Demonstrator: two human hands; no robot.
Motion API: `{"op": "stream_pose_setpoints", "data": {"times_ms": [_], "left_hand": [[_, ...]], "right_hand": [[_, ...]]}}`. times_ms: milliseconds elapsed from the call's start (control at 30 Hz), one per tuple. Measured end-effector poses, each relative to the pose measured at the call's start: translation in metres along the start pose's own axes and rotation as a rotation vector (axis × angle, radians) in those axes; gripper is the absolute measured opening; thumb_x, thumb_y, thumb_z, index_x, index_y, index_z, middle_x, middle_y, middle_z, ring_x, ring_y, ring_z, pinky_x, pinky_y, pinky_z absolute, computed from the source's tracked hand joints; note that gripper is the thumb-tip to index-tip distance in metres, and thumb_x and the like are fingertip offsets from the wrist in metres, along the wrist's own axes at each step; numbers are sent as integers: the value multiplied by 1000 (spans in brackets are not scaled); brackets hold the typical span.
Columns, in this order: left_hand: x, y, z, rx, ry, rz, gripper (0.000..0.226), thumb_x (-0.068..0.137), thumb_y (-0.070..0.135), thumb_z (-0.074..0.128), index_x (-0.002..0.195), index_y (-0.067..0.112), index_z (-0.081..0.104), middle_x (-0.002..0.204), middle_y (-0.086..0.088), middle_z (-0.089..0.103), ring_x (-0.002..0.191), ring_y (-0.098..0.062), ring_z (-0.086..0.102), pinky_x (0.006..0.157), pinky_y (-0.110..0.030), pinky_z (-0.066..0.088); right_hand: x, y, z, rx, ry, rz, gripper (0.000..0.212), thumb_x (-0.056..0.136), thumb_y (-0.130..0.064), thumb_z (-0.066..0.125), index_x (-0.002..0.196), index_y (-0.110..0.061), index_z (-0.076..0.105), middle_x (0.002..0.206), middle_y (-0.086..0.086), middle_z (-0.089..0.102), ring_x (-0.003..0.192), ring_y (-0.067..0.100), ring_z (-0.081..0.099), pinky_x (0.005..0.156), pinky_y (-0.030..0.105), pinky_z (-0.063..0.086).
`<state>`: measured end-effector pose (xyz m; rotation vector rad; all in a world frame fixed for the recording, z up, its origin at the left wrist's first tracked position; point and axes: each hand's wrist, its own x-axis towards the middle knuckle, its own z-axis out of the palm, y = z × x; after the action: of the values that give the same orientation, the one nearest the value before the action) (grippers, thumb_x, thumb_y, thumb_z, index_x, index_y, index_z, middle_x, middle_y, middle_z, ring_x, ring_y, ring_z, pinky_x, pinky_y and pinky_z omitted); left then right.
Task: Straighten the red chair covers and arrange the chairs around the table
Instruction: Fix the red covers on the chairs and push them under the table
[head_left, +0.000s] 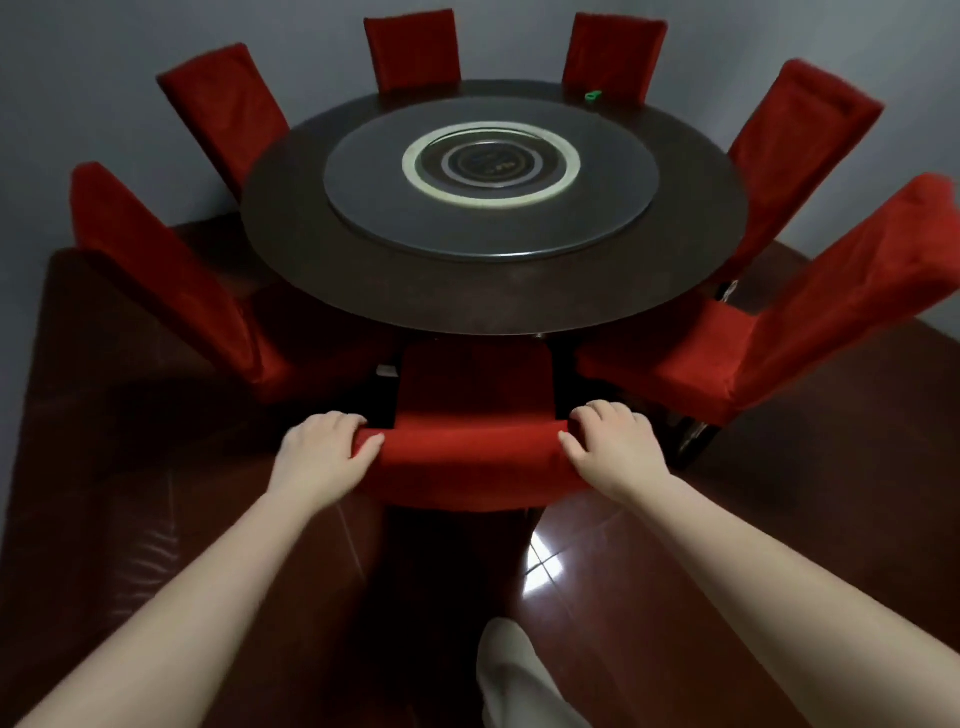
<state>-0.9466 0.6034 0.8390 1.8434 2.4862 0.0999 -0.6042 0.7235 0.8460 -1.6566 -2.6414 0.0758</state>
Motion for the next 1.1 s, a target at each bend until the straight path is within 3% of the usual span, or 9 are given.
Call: {"op": "stream_pose_setpoints", "data": {"times_ms": [133, 233, 400, 633, 800, 1100], "left_hand": [[-24, 26, -18, -15, 20, 10, 62, 93, 57, 51, 139, 16, 51, 137, -6, 57, 129, -27, 49, 105, -42, 39], [-22, 77, -38, -86, -34, 147, 66, 90, 63, 52, 141, 22, 50, 142, -3, 53, 136, -23, 43, 109, -41, 35], [-7, 178, -73, -235, -169, 356, 70, 86, 72, 51, 141, 28, 50, 140, 1, 56, 133, -19, 47, 109, -42, 41], [30, 328, -99, -52, -156, 627, 79, 84, 80, 43, 145, 30, 43, 143, 4, 51, 141, -21, 34, 112, -42, 33], [66, 448, -114, -45, -114, 732, 92, 75, 88, 40, 147, 32, 39, 145, 5, 50, 140, -21, 36, 113, -43, 33], [110, 607, -94, -149, -102, 721, 87, 79, 82, 47, 147, 30, 39, 144, 5, 52, 136, -20, 41, 110, -42, 36]], "right_hand": [[-54, 38, -18, 48, -18, -60, 46, 95, -50, 45, 130, -21, 54, 136, -2, 54, 128, 19, 46, 100, 36, 38], [-90, 70, -36, 87, -27, -41, 54, 95, -50, 48, 141, -23, 47, 147, -4, 47, 138, 15, 38, 106, 34, 33], [-134, 119, -68, 176, 57, 59, 62, 91, -52, 55, 143, -21, 45, 147, -4, 48, 137, 15, 41, 106, 35, 38], [-138, 195, -94, 162, 64, 128, 82, 86, -59, 59, 152, -20, 30, 158, 1, 32, 146, 16, 27, 114, 39, 31], [-120, 279, -124, 145, 106, 134, 108, 78, -62, 65, 157, -17, 7, 163, 5, 17, 149, 15, 16, 117, 38, 26], [-87, 451, -163, 63, 114, 75, 114, 75, -65, 67, 157, -15, 4, 164, 6, 14, 150, 18, 16, 119, 39, 25]]}}
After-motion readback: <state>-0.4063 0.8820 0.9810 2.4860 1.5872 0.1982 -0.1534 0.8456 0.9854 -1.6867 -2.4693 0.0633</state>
